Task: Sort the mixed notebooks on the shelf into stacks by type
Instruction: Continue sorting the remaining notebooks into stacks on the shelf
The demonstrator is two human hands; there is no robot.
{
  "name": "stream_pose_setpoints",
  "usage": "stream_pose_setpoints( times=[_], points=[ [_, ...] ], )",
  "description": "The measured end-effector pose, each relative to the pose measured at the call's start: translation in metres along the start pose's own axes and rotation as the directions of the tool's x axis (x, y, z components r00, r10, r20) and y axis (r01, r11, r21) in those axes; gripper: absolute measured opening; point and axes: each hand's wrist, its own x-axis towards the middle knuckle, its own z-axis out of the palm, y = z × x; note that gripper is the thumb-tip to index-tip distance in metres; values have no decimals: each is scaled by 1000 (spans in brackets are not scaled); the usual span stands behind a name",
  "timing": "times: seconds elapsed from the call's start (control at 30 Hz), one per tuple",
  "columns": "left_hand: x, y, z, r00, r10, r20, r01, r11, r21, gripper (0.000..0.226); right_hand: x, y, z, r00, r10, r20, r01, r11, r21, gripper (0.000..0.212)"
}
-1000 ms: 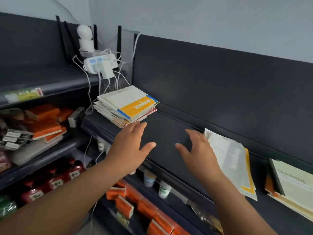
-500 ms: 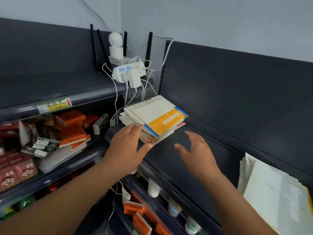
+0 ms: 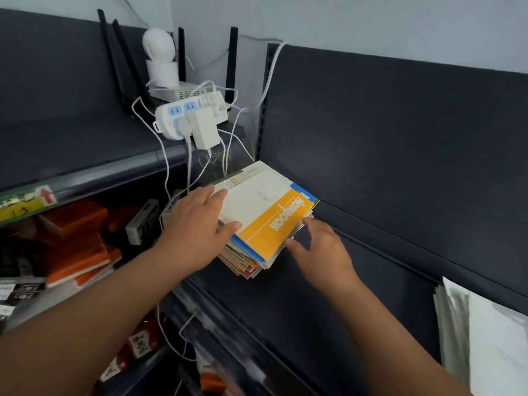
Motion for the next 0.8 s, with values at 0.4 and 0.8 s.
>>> stream_pose_setpoints(
  times=[0.4,0.8],
  points=[
    [60,-31,-5,970,133,202,-160,979,126,75,17,-23,11,973,218,-74,-220,975,-18,53],
    [58,-36,-3,926,324,193,-360,913,193,93,20,-34,32,886,459,-67,-418,853,313,38]
  ],
)
